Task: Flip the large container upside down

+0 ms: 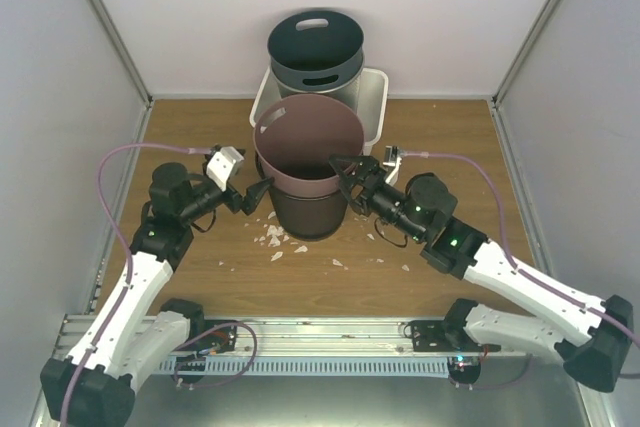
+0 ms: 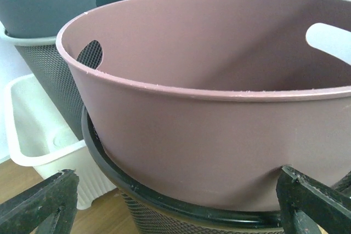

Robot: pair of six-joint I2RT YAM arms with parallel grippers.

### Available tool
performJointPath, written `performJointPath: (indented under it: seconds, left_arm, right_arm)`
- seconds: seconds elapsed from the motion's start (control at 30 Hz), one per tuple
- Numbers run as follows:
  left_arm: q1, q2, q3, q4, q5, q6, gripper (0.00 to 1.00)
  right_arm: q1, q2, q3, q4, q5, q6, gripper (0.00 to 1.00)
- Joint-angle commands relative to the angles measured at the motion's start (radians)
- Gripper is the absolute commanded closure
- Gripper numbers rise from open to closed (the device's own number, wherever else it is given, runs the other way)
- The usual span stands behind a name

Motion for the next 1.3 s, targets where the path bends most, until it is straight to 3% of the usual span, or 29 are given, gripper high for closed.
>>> performJointPath:
  seconds: [0.0,0.33,0.73,1.0,1.27]
  left_arm:
    - [-0.012,0.020,0.006,0.052,-0.005,0.018,0.03]
    - [-0.053,0.056,0.013,0.052,-0.025,0.047,0.03]
    - [-0.098,0.104,0.041,0.042,-0.068,0.078,0.02]
    - [-0.112,0.115,0.041,0.040,-0.085,0.095,0.02]
    - [-0.122,0.133,0.046,0.037,-0.097,0.102,0.02]
  right_arm:
    - [0.007,0.035,-0.007,0.125,0.041,-0.001,0.02]
    - [-0.030,0.039,-0.056,0.211,0.130,-0.009,0.02]
    - [-0.136,0.214,0.019,0.339,0.002,0.037,0.04]
    - [-0.166,0.331,0.115,0.435,-0.142,0.012,0.40]
    - [-0.165,0.323,0.176,0.447,-0.189,-0.030,0.73]
